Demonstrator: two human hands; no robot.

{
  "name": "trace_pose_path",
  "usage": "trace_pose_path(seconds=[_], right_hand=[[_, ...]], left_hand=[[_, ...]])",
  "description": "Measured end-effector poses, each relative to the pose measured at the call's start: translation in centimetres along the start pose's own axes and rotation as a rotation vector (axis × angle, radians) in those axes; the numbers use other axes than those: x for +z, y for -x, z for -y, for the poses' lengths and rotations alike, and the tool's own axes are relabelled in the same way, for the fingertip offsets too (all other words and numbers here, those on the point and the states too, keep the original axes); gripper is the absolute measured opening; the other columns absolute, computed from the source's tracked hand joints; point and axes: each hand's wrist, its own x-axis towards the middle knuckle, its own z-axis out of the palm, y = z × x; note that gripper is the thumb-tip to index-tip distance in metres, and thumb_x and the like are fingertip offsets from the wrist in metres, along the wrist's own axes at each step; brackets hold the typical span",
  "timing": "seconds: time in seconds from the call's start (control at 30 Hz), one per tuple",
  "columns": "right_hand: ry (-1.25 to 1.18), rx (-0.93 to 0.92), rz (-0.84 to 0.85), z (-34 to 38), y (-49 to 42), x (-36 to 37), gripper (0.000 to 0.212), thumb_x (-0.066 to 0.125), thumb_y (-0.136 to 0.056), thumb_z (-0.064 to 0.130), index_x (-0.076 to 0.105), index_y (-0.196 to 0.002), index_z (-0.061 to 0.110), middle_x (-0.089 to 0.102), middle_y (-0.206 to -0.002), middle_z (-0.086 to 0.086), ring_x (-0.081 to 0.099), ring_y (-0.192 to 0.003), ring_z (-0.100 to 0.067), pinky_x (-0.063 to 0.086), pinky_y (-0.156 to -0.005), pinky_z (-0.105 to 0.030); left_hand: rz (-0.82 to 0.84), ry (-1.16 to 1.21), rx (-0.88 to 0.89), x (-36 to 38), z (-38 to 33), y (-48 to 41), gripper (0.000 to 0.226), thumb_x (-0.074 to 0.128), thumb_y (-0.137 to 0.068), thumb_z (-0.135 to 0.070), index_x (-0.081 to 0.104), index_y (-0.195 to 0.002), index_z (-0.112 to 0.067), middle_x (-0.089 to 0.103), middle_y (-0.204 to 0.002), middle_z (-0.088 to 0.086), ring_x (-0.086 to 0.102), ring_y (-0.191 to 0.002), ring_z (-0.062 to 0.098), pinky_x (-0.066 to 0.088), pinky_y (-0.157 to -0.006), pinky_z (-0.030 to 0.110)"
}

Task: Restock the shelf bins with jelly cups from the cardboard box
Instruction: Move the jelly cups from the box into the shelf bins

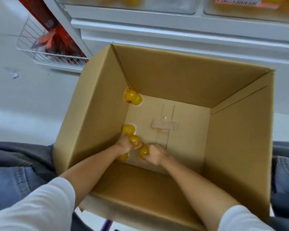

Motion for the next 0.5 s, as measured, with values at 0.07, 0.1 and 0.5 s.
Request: trace_pose_path(seconds=[0.07,0.1,0.5], right_hand=[[-0.382,0.123,-0.079,0.1,0.8,-3.5,0.048,0.048,-0.072,0.052,0.067,-0.1,0.018,0.069,-0.1,-0.005,0.064,-0.095,-0.025,0.052,-0.087,-0.034],[-0.527,0.145,-0.141,0.2,1.2,-5.6,0.044,0.045,-0.079,0.049,0.066,-0.098,0.016,0.068,-0.101,-0.005,0.062,-0.096,-0.024,0.051,-0.087,-0.034],[-1.537,-0.218,-0.446,0.5,15.6,-25.8,0.053,0.028,-0.101,0.05,0.059,-0.118,0.01,0.067,-0.101,-0.013,0.058,-0.07,-0.02,0.042,-0.047,-0.024]], left_hand=[[-0.002,0.346,-0.124,-1.6,-2.0,0.6,0.039,0.044,-0.1,-0.032,0.048,-0.134,-0.013,0.057,-0.131,0.013,0.056,-0.108,0.026,0.044,-0.094,0.031],[0.047,0.534,-0.174,-2.6,-3.2,1.2,0.039,0.037,-0.102,-0.035,0.046,-0.134,-0.015,0.058,-0.129,0.013,0.057,-0.107,0.026,0.045,-0.093,0.032],[0.417,1.228,0.297,-11.4,-23.3,11.7,0.046,0.033,-0.099,-0.038,0.057,-0.125,-0.009,0.059,-0.118,0.019,0.057,-0.077,0.027,0.05,-0.057,0.026]])
